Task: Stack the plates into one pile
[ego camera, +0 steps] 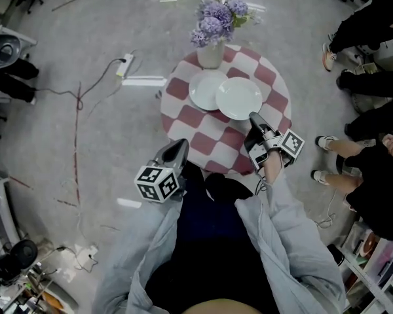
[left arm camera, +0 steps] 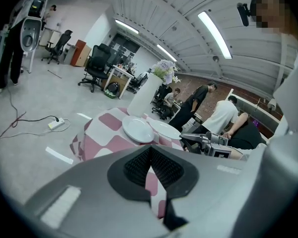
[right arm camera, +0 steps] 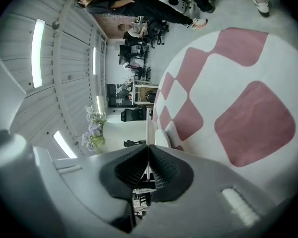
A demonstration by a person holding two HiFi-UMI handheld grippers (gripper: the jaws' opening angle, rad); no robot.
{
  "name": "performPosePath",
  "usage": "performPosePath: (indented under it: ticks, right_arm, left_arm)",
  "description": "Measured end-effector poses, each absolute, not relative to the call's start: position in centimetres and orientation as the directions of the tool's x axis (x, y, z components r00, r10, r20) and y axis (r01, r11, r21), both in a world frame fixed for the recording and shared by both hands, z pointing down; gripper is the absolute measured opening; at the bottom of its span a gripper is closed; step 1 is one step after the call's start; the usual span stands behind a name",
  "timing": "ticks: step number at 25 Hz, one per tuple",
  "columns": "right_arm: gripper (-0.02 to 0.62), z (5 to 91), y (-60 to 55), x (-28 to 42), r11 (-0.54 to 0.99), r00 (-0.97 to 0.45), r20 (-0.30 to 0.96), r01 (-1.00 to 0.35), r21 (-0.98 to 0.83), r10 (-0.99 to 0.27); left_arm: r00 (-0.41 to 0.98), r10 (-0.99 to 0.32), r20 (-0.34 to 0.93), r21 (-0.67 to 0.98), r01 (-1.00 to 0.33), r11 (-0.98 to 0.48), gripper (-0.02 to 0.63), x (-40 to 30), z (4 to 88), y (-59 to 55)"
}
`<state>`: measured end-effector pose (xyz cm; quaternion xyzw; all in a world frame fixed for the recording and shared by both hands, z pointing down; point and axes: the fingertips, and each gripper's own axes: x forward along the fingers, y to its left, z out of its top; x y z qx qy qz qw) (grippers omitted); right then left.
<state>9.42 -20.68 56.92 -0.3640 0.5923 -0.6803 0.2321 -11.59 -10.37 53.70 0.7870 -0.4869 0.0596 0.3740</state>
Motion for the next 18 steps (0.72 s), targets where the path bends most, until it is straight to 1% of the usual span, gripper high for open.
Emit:
performPosePath:
  ticks: [9, 18]
  right_arm:
    - [0.017, 57.6, -22.9, 3.8, -0.187, -0.699, 0.235, -0.147, -0.971, -0.676]
    - [0.017, 59.3, -24.2, 1.6, -0.207, -0.718, 0.268, -0.175, -0.963, -0.643]
  left_arm:
    - [0.461, -0.748, 0.478, 0.52, -0.834, -0.181, 0.014, -15.2, 53.8, -10.4]
    - [0.431, -0.753, 0.498, 0.517, -0.844, -0.141, 0.014, -17.3, 54.2, -10.4]
